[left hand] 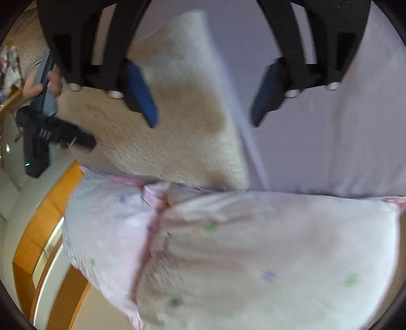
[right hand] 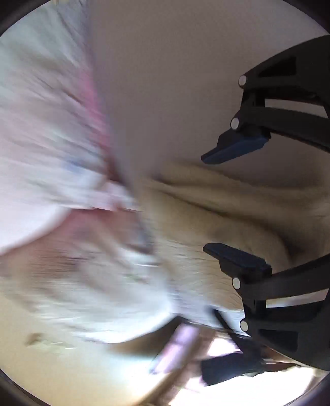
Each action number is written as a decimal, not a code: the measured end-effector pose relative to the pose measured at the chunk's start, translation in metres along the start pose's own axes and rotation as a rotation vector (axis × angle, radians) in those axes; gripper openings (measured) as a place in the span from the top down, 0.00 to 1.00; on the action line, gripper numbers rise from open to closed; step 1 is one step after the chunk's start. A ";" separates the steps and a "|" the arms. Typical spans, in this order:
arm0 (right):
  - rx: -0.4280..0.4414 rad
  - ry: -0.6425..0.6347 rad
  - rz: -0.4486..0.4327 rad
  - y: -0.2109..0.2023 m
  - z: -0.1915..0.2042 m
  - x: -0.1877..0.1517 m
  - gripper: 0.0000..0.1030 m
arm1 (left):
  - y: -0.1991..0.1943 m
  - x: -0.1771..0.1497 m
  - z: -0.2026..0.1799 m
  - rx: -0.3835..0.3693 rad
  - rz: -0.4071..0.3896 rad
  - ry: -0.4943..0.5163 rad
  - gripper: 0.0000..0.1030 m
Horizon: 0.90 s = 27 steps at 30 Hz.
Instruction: Fold small clothes
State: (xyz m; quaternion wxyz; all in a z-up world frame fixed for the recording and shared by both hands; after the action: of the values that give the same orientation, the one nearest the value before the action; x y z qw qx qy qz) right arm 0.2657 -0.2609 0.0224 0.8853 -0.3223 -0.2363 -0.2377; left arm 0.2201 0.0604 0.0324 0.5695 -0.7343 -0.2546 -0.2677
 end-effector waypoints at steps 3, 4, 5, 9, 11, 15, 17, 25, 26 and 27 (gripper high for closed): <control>0.046 0.007 0.054 0.016 0.015 0.001 0.42 | -0.026 -0.010 0.012 0.041 -0.043 0.004 0.10; 0.030 -0.007 0.079 0.026 0.017 -0.002 0.44 | -0.028 -0.014 0.011 0.048 -0.042 0.006 0.07; 0.013 -0.016 0.121 0.040 0.019 -0.007 0.48 | -0.030 -0.020 0.011 0.080 -0.034 0.004 0.02; -0.078 -0.061 0.088 0.041 0.018 -0.015 0.92 | -0.033 -0.034 0.006 0.227 -0.028 0.017 0.02; -0.112 0.016 0.058 0.027 -0.001 -0.014 0.92 | -0.040 -0.042 0.002 0.307 -0.043 0.069 0.02; -0.201 0.002 0.055 0.016 -0.008 -0.019 0.90 | -0.040 -0.052 -0.011 0.333 -0.061 0.176 0.02; -0.190 -0.046 -0.014 -0.001 0.011 -0.011 0.90 | -0.035 -0.056 -0.017 0.323 -0.029 0.195 0.02; -0.091 -0.103 0.171 0.016 0.048 -0.067 0.59 | -0.029 -0.079 -0.021 0.270 0.032 0.150 0.02; -0.113 -0.079 0.185 0.022 0.035 -0.071 0.62 | -0.027 -0.083 -0.021 0.257 0.047 0.133 0.02; -0.072 -0.049 0.139 0.017 0.029 -0.069 0.66 | -0.025 -0.086 -0.020 0.247 0.060 0.118 0.02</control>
State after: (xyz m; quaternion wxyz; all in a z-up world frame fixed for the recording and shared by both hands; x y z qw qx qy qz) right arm 0.2147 -0.2111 -0.0049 0.8815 -0.3752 -0.2265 -0.1758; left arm 0.1385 0.0404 -0.0041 0.6773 -0.6487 -0.2299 -0.2599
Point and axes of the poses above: each gripper's, at about its wrist camera, not at the fingertips, and y roughly the way its jaws point, z to its left, x to its top, the point moved 6 cm from there along y, roughly the way its jaws point, and after that the axes turned 9 degrees about x, right-handed, at the moved point
